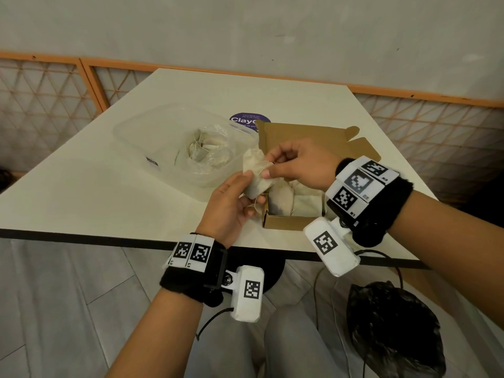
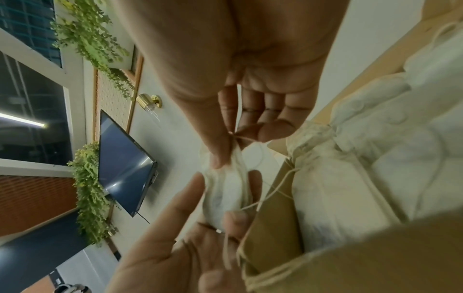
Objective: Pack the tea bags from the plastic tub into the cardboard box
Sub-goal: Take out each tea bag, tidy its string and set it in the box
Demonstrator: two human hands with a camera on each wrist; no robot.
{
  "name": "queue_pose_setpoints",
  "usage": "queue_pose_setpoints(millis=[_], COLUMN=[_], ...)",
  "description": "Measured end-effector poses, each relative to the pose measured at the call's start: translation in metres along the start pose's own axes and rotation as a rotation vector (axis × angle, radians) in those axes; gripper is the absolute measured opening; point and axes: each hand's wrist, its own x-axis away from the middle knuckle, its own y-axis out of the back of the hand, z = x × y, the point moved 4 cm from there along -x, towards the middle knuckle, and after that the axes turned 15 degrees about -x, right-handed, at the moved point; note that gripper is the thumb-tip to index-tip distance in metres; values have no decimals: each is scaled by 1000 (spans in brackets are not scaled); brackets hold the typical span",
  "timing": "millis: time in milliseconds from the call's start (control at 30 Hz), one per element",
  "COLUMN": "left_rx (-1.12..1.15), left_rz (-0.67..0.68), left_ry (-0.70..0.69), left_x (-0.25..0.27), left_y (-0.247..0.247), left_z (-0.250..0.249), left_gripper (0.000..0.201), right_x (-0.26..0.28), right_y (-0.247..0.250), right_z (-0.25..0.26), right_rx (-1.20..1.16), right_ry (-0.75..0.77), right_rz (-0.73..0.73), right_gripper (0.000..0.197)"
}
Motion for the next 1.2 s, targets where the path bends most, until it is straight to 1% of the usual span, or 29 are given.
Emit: queue_pose_setpoints(millis=[100, 167, 267, 300, 333, 367, 400, 433, 467, 500, 533, 567, 633, 667, 767, 833, 900, 933, 1033, 1067, 1133, 1200], left_rx=[-4, 10, -3, -11, -26, -48, -76, -100, -120, -132, -142, -142, -102, -73, -31, 8, 59, 82, 78, 55, 26, 7], left_rz=[-2, -8, -22, -23, -22, -19, -16, -10, -10, -8, -7, 0, 30, 41, -7, -26, -27, -31, -32, -25, -13, -13], left_ry=[6, 19, 12, 7, 0, -5, -12, -18, -25, -29, -29, -21, -1, 6, 16, 3, -14, -21, -48, -64, -96, -114], left_x=[1, 0, -1, -1, -1, -1, -1, -2, -2, -2, -2, -2, -2, -2, -3, -2, -1, -1, -1, 0, 0, -1], left_y=[0, 0, 0, 1, 1, 1, 1, 0, 0, 0, 0, 0, 0, 0, 3, 5, 5, 6, 7, 7, 5, 5], left_z=[-2, -2, 0, 1, 2, 3, 3, 4, 4, 4, 4, 3, 2, 2, 2, 2, 0, -1, -1, -1, -1, -1], left_gripper=[21, 25, 20, 18, 18, 18, 19, 20, 20, 21, 22, 22, 15, 16, 19, 22, 19, 19, 43, 47, 46, 39], right_x=[-2, -3, 0, 0, -2, -4, -7, -8, -10, -9, -9, -9, -10, -12, -15, -16, -15, -13, -10, -9, -8, -6], right_y=[2, 4, 3, 4, 6, 8, 10, 9, 5, 1, -3, -4, 1, 5, 19, 28, 31, 30, 16, 10, 0, -7], right_z=[2, 3, 6, 8, 9, 9, 11, 12, 12, 12, 11, 10, 9, 8, 7, 5, 2, 1, 0, 0, 2, 4], right_rx=[-20, 30, 66, 55, 48, 54, 73, 101, 129, 157, 172, 169, 143, 140, 148, 110, 14, -40, -107, -100, -60, -18], right_ry=[2, 4, 31, 47, 65, 81, 86, 75, 50, 17, -17, -34, -32, -30, -26, -39, -61, -68, -97, -97, -81, -62], right_rz=[-20, -13, 58, 42, -11, -74, -105, -80, -8, 77, 136, 154, 95, 47, -87, -163, -187, -167, -58, -20, 52, 106], right_gripper=[12, 15, 18, 17, 17, 21, 28, 35, 40, 41, 37, 31, 21, 20, 14, 10, 5, 5, 9, 8, 5, 9])
